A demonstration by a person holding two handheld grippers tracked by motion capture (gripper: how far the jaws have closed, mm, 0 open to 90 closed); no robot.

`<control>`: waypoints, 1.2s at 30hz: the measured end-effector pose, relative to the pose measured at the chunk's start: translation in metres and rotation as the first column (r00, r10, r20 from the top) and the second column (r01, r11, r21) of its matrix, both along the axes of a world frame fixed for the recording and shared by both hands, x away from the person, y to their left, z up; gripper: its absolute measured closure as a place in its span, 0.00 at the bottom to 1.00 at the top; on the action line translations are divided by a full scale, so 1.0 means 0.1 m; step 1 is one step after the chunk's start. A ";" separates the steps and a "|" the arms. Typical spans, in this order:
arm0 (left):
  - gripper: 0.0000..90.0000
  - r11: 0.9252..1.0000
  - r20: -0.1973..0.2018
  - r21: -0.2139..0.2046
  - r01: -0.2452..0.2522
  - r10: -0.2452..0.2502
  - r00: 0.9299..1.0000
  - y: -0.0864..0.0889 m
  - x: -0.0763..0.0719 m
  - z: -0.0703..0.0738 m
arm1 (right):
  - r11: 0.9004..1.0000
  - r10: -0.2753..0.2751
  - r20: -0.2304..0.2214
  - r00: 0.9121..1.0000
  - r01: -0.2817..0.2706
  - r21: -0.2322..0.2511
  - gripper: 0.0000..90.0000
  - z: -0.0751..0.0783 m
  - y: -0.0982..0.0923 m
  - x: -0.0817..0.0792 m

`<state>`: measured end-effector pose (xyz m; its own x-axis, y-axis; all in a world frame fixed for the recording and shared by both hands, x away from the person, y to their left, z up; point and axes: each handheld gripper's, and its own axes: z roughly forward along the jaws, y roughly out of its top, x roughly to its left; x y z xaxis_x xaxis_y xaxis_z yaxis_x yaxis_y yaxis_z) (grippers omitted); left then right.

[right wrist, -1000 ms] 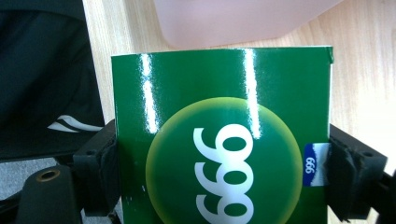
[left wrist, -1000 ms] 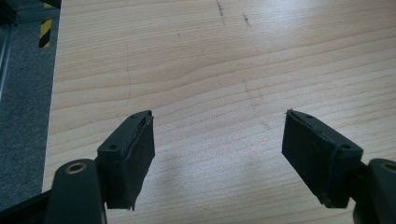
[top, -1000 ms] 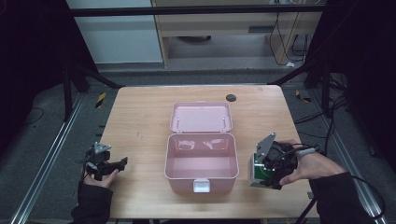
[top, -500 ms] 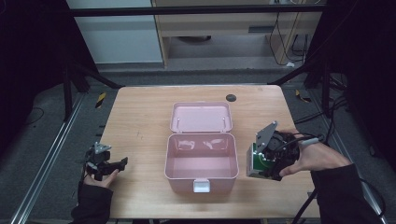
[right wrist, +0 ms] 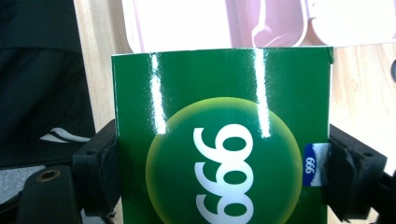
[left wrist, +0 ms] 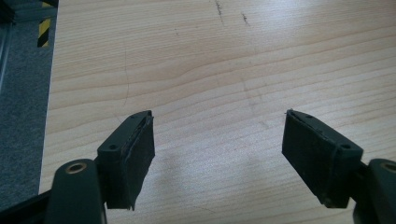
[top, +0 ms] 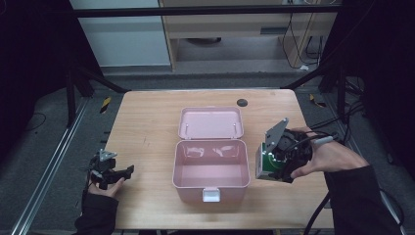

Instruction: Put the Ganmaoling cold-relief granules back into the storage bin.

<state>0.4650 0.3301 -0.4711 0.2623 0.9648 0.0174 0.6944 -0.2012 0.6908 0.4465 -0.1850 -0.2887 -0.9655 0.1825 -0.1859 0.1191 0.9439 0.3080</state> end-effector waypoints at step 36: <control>0.27 1.000 0.000 -0.002 0.000 0.000 1.000 0.00 0.00 0.00 | 0.997 0.072 -0.011 0.997 -0.071 0.034 0.18 0.17 0.58 0.18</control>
<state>0.4649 0.3300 -0.4710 0.2624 0.9648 0.0159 0.6941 -0.2002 0.6915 0.4642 -0.1268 -0.2715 -0.9784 0.1188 -0.1694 0.0555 0.9394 0.3383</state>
